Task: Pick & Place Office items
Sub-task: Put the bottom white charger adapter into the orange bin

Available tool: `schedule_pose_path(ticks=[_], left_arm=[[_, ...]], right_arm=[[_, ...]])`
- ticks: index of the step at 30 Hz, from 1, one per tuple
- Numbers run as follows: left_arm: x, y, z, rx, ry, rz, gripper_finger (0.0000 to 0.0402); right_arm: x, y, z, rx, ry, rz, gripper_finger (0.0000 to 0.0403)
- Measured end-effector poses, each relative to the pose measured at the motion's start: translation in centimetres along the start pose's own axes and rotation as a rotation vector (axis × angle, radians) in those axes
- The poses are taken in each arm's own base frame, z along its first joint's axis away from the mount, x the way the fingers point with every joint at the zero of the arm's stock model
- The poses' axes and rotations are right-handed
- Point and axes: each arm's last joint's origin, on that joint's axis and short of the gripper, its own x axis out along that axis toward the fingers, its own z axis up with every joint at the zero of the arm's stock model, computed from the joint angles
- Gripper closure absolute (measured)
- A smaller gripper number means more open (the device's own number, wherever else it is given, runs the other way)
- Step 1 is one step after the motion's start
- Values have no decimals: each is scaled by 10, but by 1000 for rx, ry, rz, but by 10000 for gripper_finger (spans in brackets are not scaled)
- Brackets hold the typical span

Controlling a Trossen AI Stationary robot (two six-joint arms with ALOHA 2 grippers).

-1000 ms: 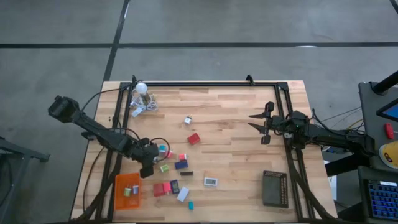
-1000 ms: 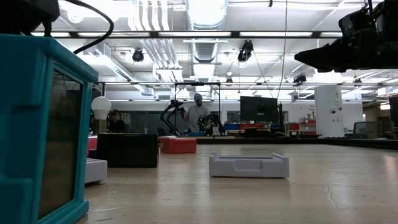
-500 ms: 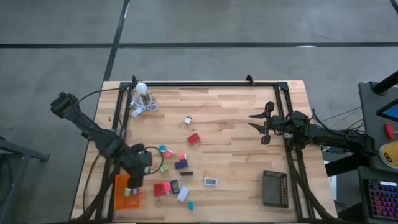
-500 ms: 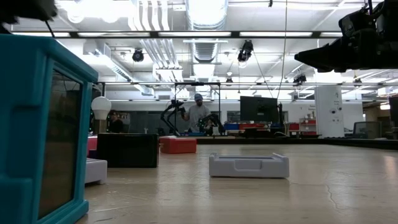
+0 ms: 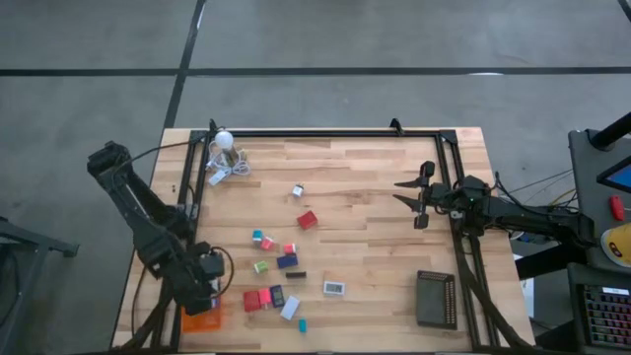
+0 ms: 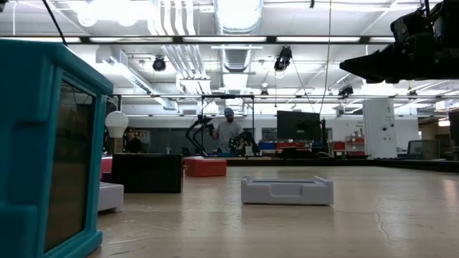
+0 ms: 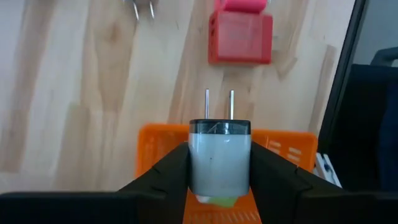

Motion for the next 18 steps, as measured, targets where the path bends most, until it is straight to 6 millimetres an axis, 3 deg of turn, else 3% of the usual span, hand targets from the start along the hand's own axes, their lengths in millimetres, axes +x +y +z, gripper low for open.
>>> schedule_pose_path(ticks=[8, 18], left_arm=[[9, -16, -22, 5, 34, -29, 254], [37, -27, -28, -11, 58, -28, 254]], right_arm=[[0, 0, 0, 0, 0, 0, 264], [0, 0, 0, 0, 0, 0, 264]])
